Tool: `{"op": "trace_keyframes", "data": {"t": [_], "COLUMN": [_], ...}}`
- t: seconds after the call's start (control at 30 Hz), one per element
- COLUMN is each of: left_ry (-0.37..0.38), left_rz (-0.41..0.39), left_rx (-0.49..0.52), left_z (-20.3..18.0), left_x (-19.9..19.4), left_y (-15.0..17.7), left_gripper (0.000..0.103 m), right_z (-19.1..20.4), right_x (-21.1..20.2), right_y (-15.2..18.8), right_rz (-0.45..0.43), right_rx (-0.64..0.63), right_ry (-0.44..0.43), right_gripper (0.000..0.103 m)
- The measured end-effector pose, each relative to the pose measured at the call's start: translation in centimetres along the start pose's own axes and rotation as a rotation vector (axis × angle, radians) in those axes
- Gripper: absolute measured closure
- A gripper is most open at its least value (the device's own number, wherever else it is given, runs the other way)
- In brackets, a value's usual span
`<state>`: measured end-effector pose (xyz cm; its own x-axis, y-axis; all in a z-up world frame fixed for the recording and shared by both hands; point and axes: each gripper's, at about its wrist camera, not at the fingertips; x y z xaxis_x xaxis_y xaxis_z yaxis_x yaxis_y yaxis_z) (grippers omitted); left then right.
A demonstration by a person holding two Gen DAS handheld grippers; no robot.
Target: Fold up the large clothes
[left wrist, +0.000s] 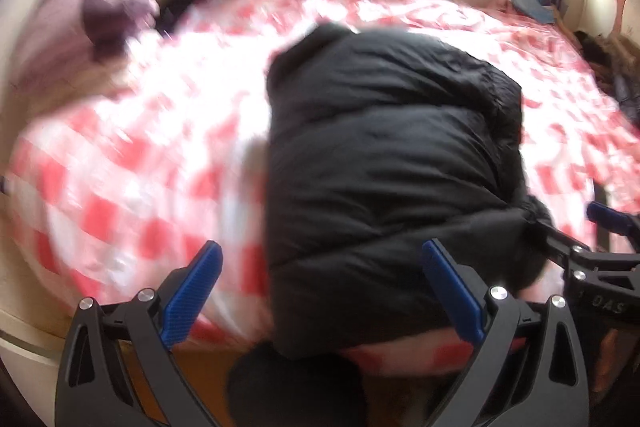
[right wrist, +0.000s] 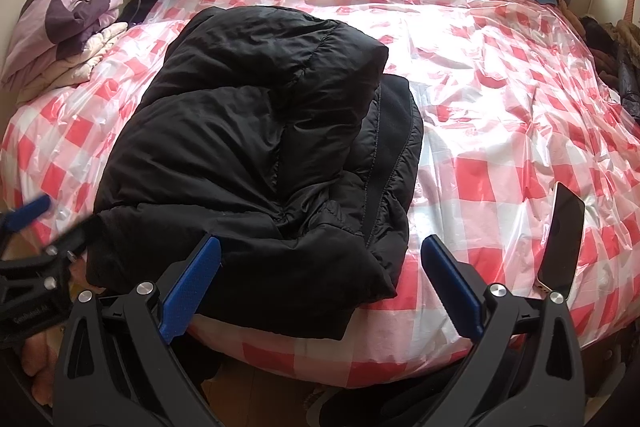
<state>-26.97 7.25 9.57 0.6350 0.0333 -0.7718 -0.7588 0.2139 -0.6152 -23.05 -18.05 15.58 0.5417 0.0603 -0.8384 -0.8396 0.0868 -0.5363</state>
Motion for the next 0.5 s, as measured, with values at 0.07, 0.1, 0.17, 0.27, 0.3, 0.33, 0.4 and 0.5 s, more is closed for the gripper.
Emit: {"op": "trace_keyframes", "data": {"t": [0.07,0.1,0.17,0.27,0.3,0.33,0.4,0.5], "left_ry": [0.002,0.005,-0.005,-0.017,-0.016,-0.02,-0.033,-0.059], "left_rz": [0.007,0.03,0.065,0.085,0.086,0.088,0.08,0.064], "left_rx": [0.011,0.011,0.003,-0.011,-0.013,-0.014,-0.01,-0.002], "left_z": [-0.1,-0.1,0.1,0.0,0.1,0.1,0.2,0.3], "left_x": [-0.1,0.2,0.8,1.0,1.0,1.0,0.8,0.1], "left_y": [-0.1,-0.2,-0.3,-0.1,-0.1,0.0,0.0,0.5], "left_gripper": [0.007,0.007,0.007,0.007,0.007,0.007,0.007,0.007], "right_z": [0.0,-0.1,0.0,-0.1,-0.1,-0.1,-0.2,0.0], "right_x": [-0.1,-0.3,-0.5,-0.9,-0.9,-1.0,-1.0,-1.3], "right_y": [0.0,0.0,0.0,0.0,0.0,0.0,0.0,0.0], "right_rz": [-0.011,-0.014,-0.022,-0.034,-0.035,-0.036,-0.037,-0.048], "right_rx": [0.001,0.002,0.0,-0.004,-0.005,-0.005,-0.005,-0.006], "right_ry": [-0.002,-0.003,-0.005,-0.003,-0.004,-0.004,-0.006,-0.011], "right_gripper": [0.006,0.006,0.006,0.006,0.006,0.006,0.006,0.006]}}
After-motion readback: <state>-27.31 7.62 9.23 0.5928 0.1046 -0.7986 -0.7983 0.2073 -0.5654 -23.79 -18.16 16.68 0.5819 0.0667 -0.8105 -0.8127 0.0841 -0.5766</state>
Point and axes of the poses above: each gripper's, at about its wrist camera, not at the fingertips, and x roughly the way its jaws point, z to its left, y to its underside, and after that the axes turned 4 degrees about x, right-handed
